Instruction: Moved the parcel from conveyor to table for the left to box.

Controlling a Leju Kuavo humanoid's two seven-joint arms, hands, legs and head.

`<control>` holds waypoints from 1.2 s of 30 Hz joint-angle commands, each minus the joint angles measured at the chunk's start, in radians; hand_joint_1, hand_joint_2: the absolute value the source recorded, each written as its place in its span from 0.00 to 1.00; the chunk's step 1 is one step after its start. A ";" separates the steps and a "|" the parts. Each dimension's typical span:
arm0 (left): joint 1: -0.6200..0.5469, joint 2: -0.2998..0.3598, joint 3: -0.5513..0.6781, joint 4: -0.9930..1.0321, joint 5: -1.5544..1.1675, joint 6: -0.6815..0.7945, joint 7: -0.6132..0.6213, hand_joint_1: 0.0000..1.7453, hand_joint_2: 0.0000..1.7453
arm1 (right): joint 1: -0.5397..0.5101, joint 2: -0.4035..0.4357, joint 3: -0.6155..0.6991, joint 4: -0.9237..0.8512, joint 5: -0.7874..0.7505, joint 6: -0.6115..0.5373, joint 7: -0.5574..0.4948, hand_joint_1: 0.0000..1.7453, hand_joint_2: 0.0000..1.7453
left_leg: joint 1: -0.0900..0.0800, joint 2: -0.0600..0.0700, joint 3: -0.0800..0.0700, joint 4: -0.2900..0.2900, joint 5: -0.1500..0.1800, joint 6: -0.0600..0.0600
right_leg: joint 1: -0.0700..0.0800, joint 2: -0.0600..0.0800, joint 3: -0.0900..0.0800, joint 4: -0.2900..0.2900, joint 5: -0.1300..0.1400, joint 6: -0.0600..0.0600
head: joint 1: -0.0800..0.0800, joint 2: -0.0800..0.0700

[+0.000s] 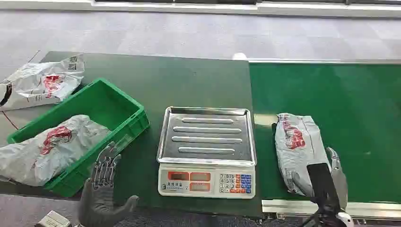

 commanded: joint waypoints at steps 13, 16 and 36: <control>0.012 0.082 -0.025 0.029 0.058 0.082 -0.007 0.00 1.00 | -0.364 -0.228 0.143 0.833 0.167 0.157 0.227 0.00 1.00 | 0.001 0.005 0.003 -0.003 0.001 -0.001 | 0.001 0.006 0.002 -0.004 0.003 -0.001 | 0.000 0.000; 0.005 0.102 -0.037 0.035 0.079 0.102 -0.012 0.00 1.00 | -0.417 -0.236 0.203 0.902 0.141 0.158 0.213 0.88 1.00 | 0.000 0.004 0.002 -0.002 0.000 -0.001 | 0.001 0.005 0.001 -0.002 0.002 -0.001 | 0.000 0.000; -0.004 0.122 -0.049 0.051 0.106 0.124 -0.025 0.00 1.00 | -0.565 -0.195 0.219 0.879 -0.059 -0.099 0.005 1.00 1.00 | 0.000 0.005 0.001 -0.002 0.004 0.000 | 0.000 0.006 -0.001 -0.002 0.006 0.000 | 0.000 0.000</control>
